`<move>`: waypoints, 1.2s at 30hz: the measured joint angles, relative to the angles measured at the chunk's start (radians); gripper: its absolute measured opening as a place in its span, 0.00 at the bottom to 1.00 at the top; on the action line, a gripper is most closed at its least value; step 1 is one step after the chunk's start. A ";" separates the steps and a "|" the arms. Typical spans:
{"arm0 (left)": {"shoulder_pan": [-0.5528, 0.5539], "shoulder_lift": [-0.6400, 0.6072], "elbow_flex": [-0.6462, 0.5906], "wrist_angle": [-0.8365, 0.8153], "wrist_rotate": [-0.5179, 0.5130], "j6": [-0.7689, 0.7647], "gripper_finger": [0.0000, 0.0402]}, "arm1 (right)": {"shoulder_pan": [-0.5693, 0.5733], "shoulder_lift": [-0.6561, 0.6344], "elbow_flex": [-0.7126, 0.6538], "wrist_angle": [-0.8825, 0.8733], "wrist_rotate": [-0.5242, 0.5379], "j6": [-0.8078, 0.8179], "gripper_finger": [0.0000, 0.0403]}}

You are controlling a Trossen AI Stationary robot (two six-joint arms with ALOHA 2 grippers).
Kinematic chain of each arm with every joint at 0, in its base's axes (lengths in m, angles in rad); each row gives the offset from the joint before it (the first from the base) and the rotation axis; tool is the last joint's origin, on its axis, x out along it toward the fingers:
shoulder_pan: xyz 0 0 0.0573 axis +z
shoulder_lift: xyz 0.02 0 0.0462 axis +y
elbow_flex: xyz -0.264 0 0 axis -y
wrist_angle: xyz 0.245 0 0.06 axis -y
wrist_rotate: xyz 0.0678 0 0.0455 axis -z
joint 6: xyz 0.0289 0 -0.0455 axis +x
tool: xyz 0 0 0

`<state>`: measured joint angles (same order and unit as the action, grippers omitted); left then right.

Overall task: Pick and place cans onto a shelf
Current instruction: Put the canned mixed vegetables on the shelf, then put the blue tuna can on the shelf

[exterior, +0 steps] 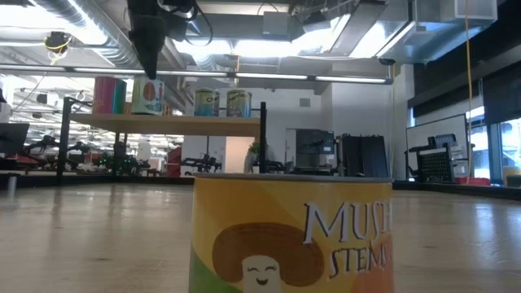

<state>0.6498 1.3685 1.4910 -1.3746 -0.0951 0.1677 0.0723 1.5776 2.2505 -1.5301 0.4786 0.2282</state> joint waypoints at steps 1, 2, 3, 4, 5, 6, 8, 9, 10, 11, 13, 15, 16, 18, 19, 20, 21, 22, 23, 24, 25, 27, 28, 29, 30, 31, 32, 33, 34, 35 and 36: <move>0.000 0.000 0.000 0.000 0.000 0.000 0.06 | 0.000 0.000 0.000 0.000 0.000 0.000 0.22; 0.000 0.000 0.000 0.001 0.001 0.001 0.07 | 0.000 0.000 0.000 0.000 0.000 -0.001 0.22; 0.000 0.000 0.000 0.001 0.001 0.001 0.07 | 0.000 0.000 0.000 0.000 0.000 -0.001 0.22; 0.000 0.000 0.000 0.001 0.000 0.002 0.07 | 0.000 0.000 0.000 0.000 0.000 -0.001 0.22; 0.000 0.000 0.000 0.004 0.000 0.002 0.07 | 0.000 0.000 0.000 0.000 0.000 -0.001 0.22; 0.000 0.000 0.000 0.009 0.000 0.002 0.07 | 0.000 0.000 0.000 0.000 0.000 -0.001 0.22; 0.000 0.000 0.000 0.023 0.000 0.009 0.07 | 0.000 0.000 0.000 0.000 0.000 -0.001 0.22; 0.000 0.000 0.000 0.034 0.000 0.021 0.07 | 0.000 0.000 0.000 0.000 0.000 -0.001 0.22; 0.000 0.000 0.000 0.045 0.001 0.027 0.07 | 0.000 0.000 0.000 0.000 0.000 -0.003 0.22; 0.000 0.000 0.001 0.049 0.000 0.032 0.07 | 0.000 0.000 0.000 0.000 0.000 -0.003 0.22; 0.000 0.000 0.010 0.045 0.000 0.035 0.07 | 0.000 0.000 0.000 0.000 0.000 -0.003 0.22; -0.001 0.000 0.025 0.045 -0.017 0.038 0.07 | 0.000 0.000 0.000 0.000 0.000 -0.004 0.22; -0.004 0.000 0.034 0.041 -0.035 0.045 0.07 | 0.000 0.000 0.000 0.000 0.000 -0.003 0.22; -0.006 0.000 0.053 0.026 -0.076 0.052 0.07 | 0.000 0.000 0.000 0.000 0.000 -0.002 0.22; -0.009 0.000 0.065 0.011 -0.098 0.052 0.07 | 0.000 0.000 0.000 0.000 0.000 -0.002 0.22; -0.010 0.000 0.078 -0.007 -0.120 0.048 0.07 | 0.000 0.000 0.000 0.000 0.000 -0.002 0.22; -0.012 0.000 0.091 -0.029 -0.136 0.045 0.07 | 0.000 0.000 0.000 0.000 0.000 -0.002 0.22; -0.014 0.000 0.109 -0.061 -0.147 0.037 0.07 | 0.000 0.000 0.000 0.000 0.000 -0.003 0.22; -0.017 0.000 0.127 -0.092 -0.151 0.021 0.07 | 0.000 0.000 0.000 0.000 0.000 -0.004 0.22; -0.022 0.000 0.145 -0.117 -0.149 0.002 0.07 | 0.000 0.000 0.000 0.000 0.000 -0.006 0.22; -0.027 0.000 0.163 -0.139 -0.138 -0.018 0.07 | 0.000 0.000 0.000 0.000 0.000 -0.014 0.22; -0.042 0.000 0.198 -0.177 -0.079 -0.058 0.07 | 0.000 0.000 0.000 0.000 0.000 -0.032 0.22; -0.049 0.000 0.215 -0.192 -0.043 -0.078 0.06 | 0.000 0.000 0.000 0.000 0.000 -0.042 0.22; -0.057 0.000 0.229 -0.199 -0.007 -0.091 0.06 | 0.000 0.000 0.000 0.000 0.000 -0.050 0.22; -0.067 -0.001 0.238 -0.197 0.025 -0.099 0.05 | 0.000 0.000 0.000 0.000 0.000 -0.054 0.22; -0.081 -0.002 0.245 -0.196 0.057 -0.103 0.04 | 0.000 0.000 0.000 0.000 0.000 -0.054 0.22; -0.096 -0.003 0.248 -0.197 0.095 -0.104 0.04 | 0.000 0.000 0.000 0.000 0.000 -0.054 0.22; -0.112 -0.006 0.250 -0.196 0.134 -0.105 0.03 | 0.000 0.000 0.000 -0.001 0.000 -0.055 0.22; -0.128 -0.008 0.252 -0.196 0.176 -0.105 0.02 | 0.000 0.000 0.000 -0.001 0.000 -0.057 0.22; -0.142 -0.009 0.252 -0.197 0.216 -0.103 0.02 | 0.000 0.000 0.000 -0.001 0.000 -0.059 0.22; -0.157 -0.009 0.252 -0.197 0.250 -0.093 0.01 | 0.000 0.000 0.000 -0.001 0.000 -0.069 0.22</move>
<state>0.4929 1.3594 1.7432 -1.5720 0.1554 0.0743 0.0727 1.5776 2.2505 -1.5310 0.4786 0.1589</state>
